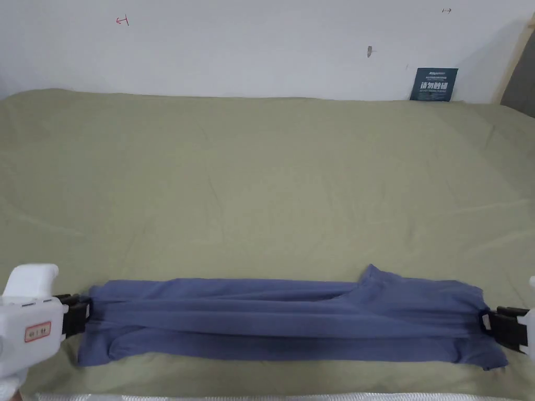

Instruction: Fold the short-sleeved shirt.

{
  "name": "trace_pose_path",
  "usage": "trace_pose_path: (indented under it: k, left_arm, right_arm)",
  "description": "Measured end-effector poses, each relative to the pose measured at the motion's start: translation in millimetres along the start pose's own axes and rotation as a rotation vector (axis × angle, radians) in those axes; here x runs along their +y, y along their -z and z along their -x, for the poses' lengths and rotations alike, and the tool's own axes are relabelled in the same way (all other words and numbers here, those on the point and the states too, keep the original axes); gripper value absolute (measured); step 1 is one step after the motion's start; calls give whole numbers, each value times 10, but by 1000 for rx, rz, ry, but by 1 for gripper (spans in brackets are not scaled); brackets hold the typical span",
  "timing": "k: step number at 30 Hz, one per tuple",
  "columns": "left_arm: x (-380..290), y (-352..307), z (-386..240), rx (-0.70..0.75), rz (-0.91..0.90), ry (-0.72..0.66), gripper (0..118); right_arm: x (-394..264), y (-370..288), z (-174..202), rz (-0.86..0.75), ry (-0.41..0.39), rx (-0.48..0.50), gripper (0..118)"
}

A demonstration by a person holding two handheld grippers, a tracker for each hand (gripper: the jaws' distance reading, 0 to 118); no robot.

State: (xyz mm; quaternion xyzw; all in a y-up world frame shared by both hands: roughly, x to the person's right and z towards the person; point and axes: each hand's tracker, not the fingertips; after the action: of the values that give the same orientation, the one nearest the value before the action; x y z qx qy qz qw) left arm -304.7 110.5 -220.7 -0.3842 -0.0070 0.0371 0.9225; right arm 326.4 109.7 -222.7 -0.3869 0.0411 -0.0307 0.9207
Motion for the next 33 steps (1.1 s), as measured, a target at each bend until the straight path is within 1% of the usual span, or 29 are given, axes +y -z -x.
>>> trace_pose_path:
  k: [3, 4, 5, 6, 7, 8, 9, 10, 11, 12, 14, 15, 16, 17, 18, 19, 20, 21, 23, 24, 26, 29, 31, 33]
  left_arm:
    - [-82, 37, -13, 10, 5, 8, 0]
    - [-83, 38, -24, 13, 9, 6, 4]
    - [-78, 36, -24, 10, 10, 3, 29]
    - [-75, 28, -25, 14, 7, 4, 68]
    - [-65, 3, -34, 33, -1, 7, 96]
    - [-51, -23, -50, 70, -11, 21, 108]
    - [-35, -53, -66, 85, -31, 29, 108]
    - [40, -177, -111, 94, -98, 33, 118]
    - [96, -240, -160, 103, -70, 40, 113]
    - [99, -252, -206, 108, -71, 52, 111]
    - [185, -322, -304, 107, -98, 62, 110]
    - [237, -357, -356, 104, -101, 59, 106]
    - [224, -307, -356, 96, -107, 47, 97]
    - [248, -316, -385, 85, -121, 21, 77]
    - [265, -318, -413, 74, -141, 8, 53]
    - [276, -298, -429, 77, -147, 2, 18]
    - [278, -251, -443, 98, -157, -9, 0]
    - [281, -248, -434, 89, -144, -17, 0]
    - [271, -221, -378, 43, -115, -49, 0]
    - [301, -174, -356, 36, -94, -62, 0]
    - [363, -143, -205, -1, -54, -119, 0]
    - [512, -72, 133, -98, 33, -235, 0]
    - [601, 3, 375, -169, 89, -275, 0]
    - [659, 106, 538, -254, 180, -274, 0]
  right_arm:
    - [-86, 91, 2, 28, 15, -8, 2]
    - [-111, 102, 20, 30, 12, -14, 2]
    - [-109, 112, 41, 27, 7, -24, 7]
    - [-103, 106, 62, 26, 4, -30, 26]
    - [-91, 94, 89, 32, 3, -45, 51]
    - [-63, 60, 134, 45, 8, -78, 65]
    - [-8, 32, 194, 40, -6, -89, 65]
    - [17, -17, 260, 13, -36, -93, 109]
    - [42, -66, 347, -63, -35, -95, 114]
    - [108, -69, 454, -84, -74, -100, 109]
    - [241, -23, 600, -149, -77, -77, 112]
    - [283, 5, 712, -194, -76, -67, 111]
    - [314, 34, 819, -231, -76, -74, 107]
    - [324, -55, 1022, -286, -78, -86, 89]
    - [323, -85, 1195, -347, -84, -101, 61]
    - [326, -55, 1311, -381, -101, -116, 23]
    - [326, 3, 1441, -401, -122, -131, 0]
    - [313, -4, 1615, -441, -127, -144, 0]
    - [329, 40, 1769, -424, -138, -95, 0]
    - [328, 62, 1835, -426, -136, -88, 0]
    - [292, 29, 1925, -441, -154, -78, 0]
    - [286, 27, 2044, -449, -169, -75, 0]
    - [281, 17, 2107, -452, -164, -61, 0]
    - [271, 23, 2182, -457, -182, -62, 0]
